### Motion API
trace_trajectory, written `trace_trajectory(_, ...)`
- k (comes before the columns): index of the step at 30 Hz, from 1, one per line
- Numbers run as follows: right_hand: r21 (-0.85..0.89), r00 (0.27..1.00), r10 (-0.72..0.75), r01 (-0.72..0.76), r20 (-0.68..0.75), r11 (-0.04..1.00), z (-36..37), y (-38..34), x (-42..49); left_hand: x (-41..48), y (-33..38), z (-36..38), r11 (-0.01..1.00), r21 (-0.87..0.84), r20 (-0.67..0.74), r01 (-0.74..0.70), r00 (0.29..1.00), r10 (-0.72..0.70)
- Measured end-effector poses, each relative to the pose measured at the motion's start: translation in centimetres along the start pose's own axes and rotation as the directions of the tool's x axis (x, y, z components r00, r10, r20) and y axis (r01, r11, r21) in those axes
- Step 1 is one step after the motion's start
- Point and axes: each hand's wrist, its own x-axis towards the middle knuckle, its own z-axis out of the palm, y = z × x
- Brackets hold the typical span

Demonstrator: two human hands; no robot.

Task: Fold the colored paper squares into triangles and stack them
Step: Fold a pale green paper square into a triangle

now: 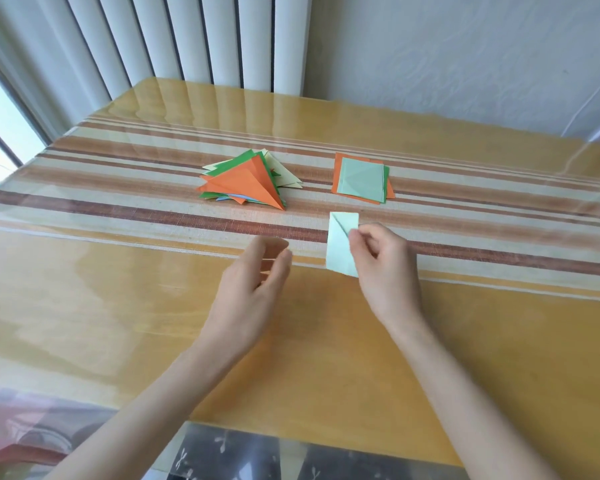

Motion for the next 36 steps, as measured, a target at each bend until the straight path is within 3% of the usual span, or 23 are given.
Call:
trace_trajectory(3, 0.404, 0.925, 0.355, -0.377, 0.131, 0.833, 0.2, -0.9, -0.7, 1.2, 1.3, 1.3, 0.976, -0.191, 0.065, 0.109, 0.993, -0.098)
trace_trajectory(5, 0.462, 0.885, 0.421, -0.465, 0.201, 0.756, 0.4, -1.0, -1.4, 2.1, 1.5, 2.0, 0.961, -0.232, 0.069, 0.152, 0.988, -0.140)
trace_trajectory(7, 0.453, 0.889, 0.394, -0.458, 0.235, 0.765, 0.1, -1.0, -1.9, 2.6, 1.3, 2.3, 0.968, -0.217, 0.066, 0.129, 0.991, -0.117)
trace_trajectory(10, 0.346, 0.935, 0.232, -0.319, 0.269, 0.882, -1.2, -0.1, -2.1, 3.6, 0.9, 1.7, 0.989, -0.132, 0.164, 0.064, 0.986, -0.042)
trace_trajectory(13, 0.093, 0.951, -0.024, -0.005, 0.307, 0.996, -3.7, 1.8, -1.5, 5.1, 0.5, 0.7, 0.997, 0.064, 0.381, -0.050, 0.924, 0.022)
trace_trajectory(16, -0.107, 0.843, -0.325, 0.405, 0.430, 0.908, -5.0, 3.7, -0.8, 6.2, -0.1, 0.5, 0.953, 0.231, 0.508, -0.196, 0.859, 0.053)
trace_trajectory(19, -0.171, 0.729, -0.404, 0.574, 0.553, 0.801, -4.3, 4.4, -0.4, 6.5, -1.0, 0.9, 0.903, 0.266, 0.563, -0.336, 0.815, 0.137)
trace_trajectory(22, -0.166, 0.674, -0.446, 0.641, 0.589, 0.749, -3.6, 4.7, 0.2, 6.2, -2.4, 1.3, 0.807, 0.306, 0.528, -0.504, 0.796, 0.297)
trace_trajectory(26, -0.148, 0.650, -0.481, 0.671, 0.589, 0.726, -3.2, 5.2, 0.6, 4.3, -3.0, 0.6, 0.642, 0.450, 0.437, -0.621, 0.780, 0.448)
trace_trajectory(31, -0.085, 0.679, -0.434, 0.588, 0.592, 0.805, -3.1, 5.6, 0.3, 2.7, -3.6, -0.9, 0.651, 0.394, 0.501, -0.649, 0.745, 0.441)
trace_trajectory(36, -0.092, 0.664, -0.452, 0.616, 0.596, 0.782, -3.2, 5.6, 0.3, 2.8, -3.3, -1.0, 0.541, 0.460, 0.492, -0.704, 0.709, 0.505)
